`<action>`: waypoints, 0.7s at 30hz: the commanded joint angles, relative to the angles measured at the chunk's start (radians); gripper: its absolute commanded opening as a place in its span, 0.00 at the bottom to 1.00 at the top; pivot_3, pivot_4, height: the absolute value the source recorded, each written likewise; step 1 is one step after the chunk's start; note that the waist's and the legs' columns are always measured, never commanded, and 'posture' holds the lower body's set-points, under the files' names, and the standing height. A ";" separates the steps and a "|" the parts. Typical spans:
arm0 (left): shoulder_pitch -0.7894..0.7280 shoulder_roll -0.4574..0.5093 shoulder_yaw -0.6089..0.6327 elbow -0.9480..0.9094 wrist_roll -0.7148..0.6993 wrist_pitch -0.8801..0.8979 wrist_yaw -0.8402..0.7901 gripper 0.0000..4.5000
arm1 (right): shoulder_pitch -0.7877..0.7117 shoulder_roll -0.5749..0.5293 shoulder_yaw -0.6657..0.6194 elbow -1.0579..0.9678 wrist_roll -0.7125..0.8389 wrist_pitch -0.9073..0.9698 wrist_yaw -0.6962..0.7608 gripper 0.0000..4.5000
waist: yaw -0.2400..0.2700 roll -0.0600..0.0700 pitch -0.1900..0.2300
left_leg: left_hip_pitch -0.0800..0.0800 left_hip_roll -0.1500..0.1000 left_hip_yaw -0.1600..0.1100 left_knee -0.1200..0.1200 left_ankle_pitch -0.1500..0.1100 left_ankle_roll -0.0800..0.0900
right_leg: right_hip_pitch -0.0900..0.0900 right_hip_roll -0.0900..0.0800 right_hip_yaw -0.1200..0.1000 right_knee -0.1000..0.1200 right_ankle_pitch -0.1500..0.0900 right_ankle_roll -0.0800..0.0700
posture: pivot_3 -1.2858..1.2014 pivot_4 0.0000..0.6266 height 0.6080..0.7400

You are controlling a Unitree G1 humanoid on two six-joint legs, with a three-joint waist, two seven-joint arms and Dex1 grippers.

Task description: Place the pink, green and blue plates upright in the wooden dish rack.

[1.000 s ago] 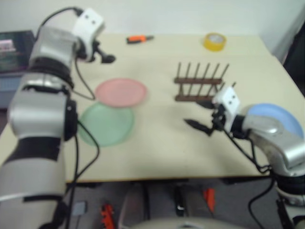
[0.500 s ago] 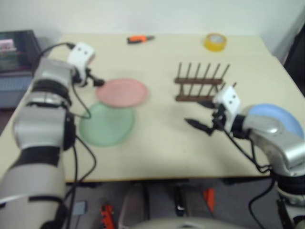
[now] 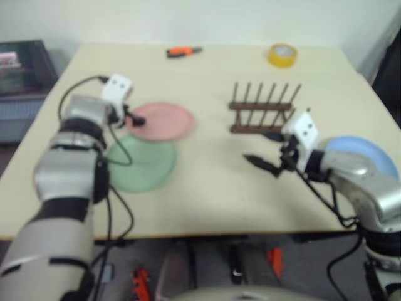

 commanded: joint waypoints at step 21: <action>0.034 -0.014 0.060 -0.018 -0.020 -0.005 0.034 0.00 | 0.003 -0.008 -0.046 -0.050 0.029 0.001 -0.021 1.00 | 0.000 0.000 -0.004 | 0.003 0.000 0.001 0.001 0.000 0.000 | 0.003 -0.001 0.001 0.001 0.001 0.001 | 0.52 0.24 1.00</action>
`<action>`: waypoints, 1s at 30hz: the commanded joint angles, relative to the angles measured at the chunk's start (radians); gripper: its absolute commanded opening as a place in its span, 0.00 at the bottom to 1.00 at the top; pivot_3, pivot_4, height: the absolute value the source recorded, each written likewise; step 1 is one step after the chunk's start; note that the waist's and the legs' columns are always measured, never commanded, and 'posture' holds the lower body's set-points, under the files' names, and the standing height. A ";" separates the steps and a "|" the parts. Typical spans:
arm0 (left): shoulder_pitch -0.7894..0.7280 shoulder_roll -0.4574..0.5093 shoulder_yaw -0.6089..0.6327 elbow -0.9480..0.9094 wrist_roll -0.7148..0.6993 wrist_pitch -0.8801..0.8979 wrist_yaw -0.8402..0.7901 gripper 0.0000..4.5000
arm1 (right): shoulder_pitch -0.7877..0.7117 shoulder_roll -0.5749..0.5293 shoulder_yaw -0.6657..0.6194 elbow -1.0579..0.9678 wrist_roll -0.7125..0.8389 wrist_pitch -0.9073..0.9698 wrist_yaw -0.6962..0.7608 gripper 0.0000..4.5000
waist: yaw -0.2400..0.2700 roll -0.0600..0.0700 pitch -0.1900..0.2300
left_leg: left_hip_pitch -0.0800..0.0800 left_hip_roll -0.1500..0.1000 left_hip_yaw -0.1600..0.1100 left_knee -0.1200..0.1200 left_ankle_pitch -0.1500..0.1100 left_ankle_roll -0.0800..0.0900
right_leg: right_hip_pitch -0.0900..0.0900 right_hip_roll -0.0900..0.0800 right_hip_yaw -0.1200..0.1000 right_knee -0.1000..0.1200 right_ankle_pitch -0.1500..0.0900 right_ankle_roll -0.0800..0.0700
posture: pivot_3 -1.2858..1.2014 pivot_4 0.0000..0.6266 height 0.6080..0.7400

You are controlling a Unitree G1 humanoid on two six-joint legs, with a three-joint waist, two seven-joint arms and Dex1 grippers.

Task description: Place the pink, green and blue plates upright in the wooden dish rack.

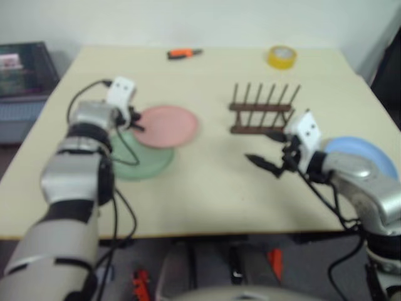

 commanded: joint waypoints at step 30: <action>-0.307 0.050 0.038 -0.062 -0.069 -0.009 -0.211 0.00 | -0.320 0.011 0.139 -0.045 0.017 -0.047 -0.003 1.00 | -0.002 -0.001 0.000 | -0.001 0.000 0.000 0.000 0.000 0.000 | -0.001 0.001 0.000 0.000 0.000 0.000 | 0.52 0.24 1.00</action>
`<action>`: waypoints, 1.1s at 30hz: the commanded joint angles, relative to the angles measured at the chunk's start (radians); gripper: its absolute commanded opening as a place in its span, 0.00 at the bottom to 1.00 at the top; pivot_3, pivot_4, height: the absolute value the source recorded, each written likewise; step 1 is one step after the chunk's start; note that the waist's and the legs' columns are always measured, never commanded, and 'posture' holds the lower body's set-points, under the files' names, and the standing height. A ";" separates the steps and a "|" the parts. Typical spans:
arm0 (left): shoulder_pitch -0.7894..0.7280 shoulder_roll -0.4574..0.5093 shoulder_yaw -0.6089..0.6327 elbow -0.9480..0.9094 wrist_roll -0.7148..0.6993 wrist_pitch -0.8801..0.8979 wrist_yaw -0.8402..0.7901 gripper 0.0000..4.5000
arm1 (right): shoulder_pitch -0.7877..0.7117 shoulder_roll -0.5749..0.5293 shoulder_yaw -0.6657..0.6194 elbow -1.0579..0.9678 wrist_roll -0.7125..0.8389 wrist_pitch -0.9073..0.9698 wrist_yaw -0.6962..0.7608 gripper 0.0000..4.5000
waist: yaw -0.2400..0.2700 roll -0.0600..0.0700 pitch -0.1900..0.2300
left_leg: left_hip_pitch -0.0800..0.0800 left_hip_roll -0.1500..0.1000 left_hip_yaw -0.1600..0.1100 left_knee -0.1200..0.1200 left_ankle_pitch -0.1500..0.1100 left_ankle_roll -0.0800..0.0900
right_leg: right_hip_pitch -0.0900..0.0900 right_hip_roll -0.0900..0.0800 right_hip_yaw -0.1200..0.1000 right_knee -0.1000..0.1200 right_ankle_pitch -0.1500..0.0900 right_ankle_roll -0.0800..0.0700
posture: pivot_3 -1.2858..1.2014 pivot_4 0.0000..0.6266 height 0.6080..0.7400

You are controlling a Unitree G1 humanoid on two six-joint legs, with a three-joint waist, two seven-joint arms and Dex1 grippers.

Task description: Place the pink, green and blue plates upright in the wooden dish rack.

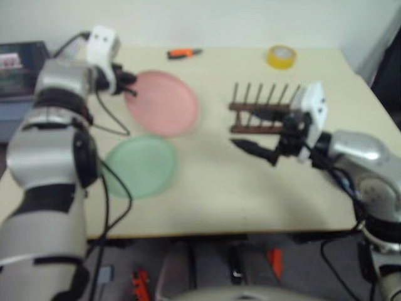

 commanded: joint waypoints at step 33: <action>-0.038 -0.141 -0.112 -0.312 -0.058 0.096 -0.138 0.00 | -0.233 0.200 0.465 0.479 -0.817 -0.536 0.107 0.07 | -0.022 0.000 0.000 | -0.001 0.000 0.000 0.000 0.004 -0.006 | -0.008 0.000 0.001 0.013 0.000 -0.001 | 0.52 0.24 1.00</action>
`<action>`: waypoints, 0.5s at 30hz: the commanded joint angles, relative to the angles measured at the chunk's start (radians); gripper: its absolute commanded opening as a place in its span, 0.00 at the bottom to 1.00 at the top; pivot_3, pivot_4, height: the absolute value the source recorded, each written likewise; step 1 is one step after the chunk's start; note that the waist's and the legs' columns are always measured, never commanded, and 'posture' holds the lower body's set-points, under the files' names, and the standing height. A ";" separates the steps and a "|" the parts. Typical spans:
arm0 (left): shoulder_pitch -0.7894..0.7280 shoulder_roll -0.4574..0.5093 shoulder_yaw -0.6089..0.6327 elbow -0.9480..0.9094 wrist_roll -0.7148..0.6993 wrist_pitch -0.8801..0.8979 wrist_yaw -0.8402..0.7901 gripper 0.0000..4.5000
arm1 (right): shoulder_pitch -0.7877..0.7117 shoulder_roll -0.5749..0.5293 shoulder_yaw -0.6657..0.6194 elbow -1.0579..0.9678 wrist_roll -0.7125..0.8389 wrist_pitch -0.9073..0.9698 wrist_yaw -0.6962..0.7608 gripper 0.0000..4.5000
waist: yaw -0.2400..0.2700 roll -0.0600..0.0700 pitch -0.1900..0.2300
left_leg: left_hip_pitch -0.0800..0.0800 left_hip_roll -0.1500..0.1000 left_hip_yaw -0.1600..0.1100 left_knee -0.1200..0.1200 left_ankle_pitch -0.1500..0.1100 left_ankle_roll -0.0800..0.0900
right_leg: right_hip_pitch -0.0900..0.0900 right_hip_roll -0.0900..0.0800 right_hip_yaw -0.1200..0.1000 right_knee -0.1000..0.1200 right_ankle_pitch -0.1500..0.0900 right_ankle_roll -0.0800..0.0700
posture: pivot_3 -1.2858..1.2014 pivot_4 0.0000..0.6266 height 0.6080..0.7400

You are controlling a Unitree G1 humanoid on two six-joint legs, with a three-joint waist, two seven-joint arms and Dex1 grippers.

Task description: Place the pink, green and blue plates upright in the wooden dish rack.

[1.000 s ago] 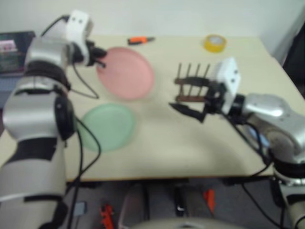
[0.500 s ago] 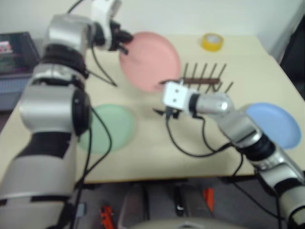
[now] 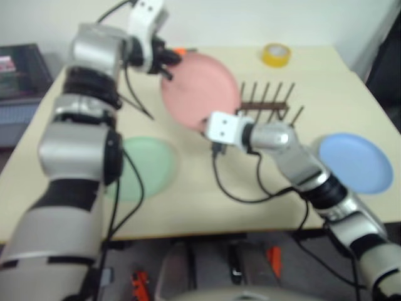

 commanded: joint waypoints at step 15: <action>-0.043 0.003 -0.005 -0.044 -0.021 -0.001 0.000 0.14 | -0.024 0.030 -0.071 0.027 -0.042 -0.054 -0.006 0.00 | 0.000 0.000 0.000 | 0.000 0.000 0.000 0.000 0.000 0.000 | -0.001 0.000 0.000 0.000 0.000 0.000 | 0.52 0.24 1.00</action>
